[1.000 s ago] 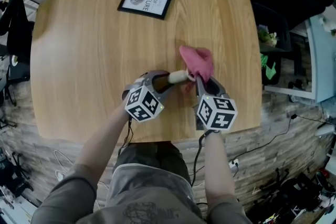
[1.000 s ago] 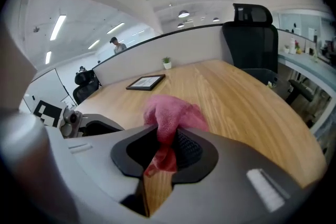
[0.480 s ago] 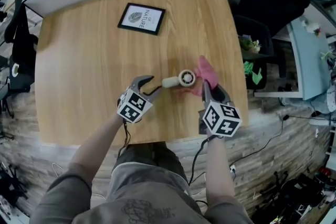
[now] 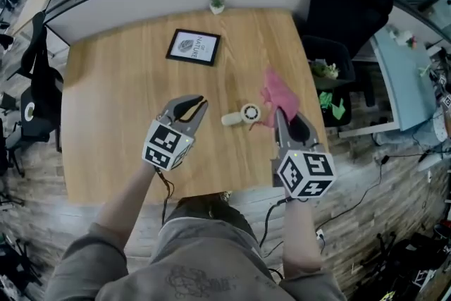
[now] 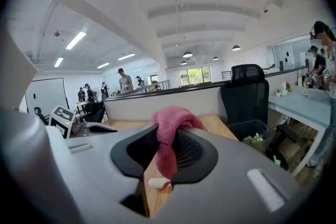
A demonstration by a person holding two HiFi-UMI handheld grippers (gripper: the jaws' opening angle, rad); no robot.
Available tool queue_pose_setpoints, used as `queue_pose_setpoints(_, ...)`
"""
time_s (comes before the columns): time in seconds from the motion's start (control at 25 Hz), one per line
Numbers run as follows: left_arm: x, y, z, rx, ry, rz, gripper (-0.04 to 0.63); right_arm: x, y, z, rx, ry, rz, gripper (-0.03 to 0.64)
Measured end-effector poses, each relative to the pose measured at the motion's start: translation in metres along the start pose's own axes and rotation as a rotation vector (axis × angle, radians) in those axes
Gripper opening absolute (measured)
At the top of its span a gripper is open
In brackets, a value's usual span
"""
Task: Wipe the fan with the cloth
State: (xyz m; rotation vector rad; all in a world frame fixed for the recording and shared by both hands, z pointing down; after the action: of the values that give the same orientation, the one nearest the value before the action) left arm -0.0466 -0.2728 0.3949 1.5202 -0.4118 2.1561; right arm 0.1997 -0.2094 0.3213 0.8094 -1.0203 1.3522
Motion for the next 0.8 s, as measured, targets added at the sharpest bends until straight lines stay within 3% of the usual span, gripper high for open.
queue_pose_setpoints(0.28, -0.083, -0.015, -0.055, -0.036, -0.12, 0.207, 0.002, -0.065, 0.03, -0.06, -0.065, -0.175, -0.028, 0.077)
queue_pose_setpoints(0.8, -0.169, -0.037, -0.135, -0.133, -0.25, 0.197, 0.002, -0.123, 0.04, -0.136, -0.095, -0.375, -0.039, 0.077)
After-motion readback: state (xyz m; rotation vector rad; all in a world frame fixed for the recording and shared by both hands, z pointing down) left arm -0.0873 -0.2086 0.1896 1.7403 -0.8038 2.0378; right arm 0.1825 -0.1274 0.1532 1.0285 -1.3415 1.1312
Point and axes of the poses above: the fingertips, and each gripper's own axes: z forward along the fingers, y to its left, x out of its underside, the point moved 7 cm from there along -z, backward along the fingers, and after that the axes turned 9 degrees about x, right-handed, at the moved point
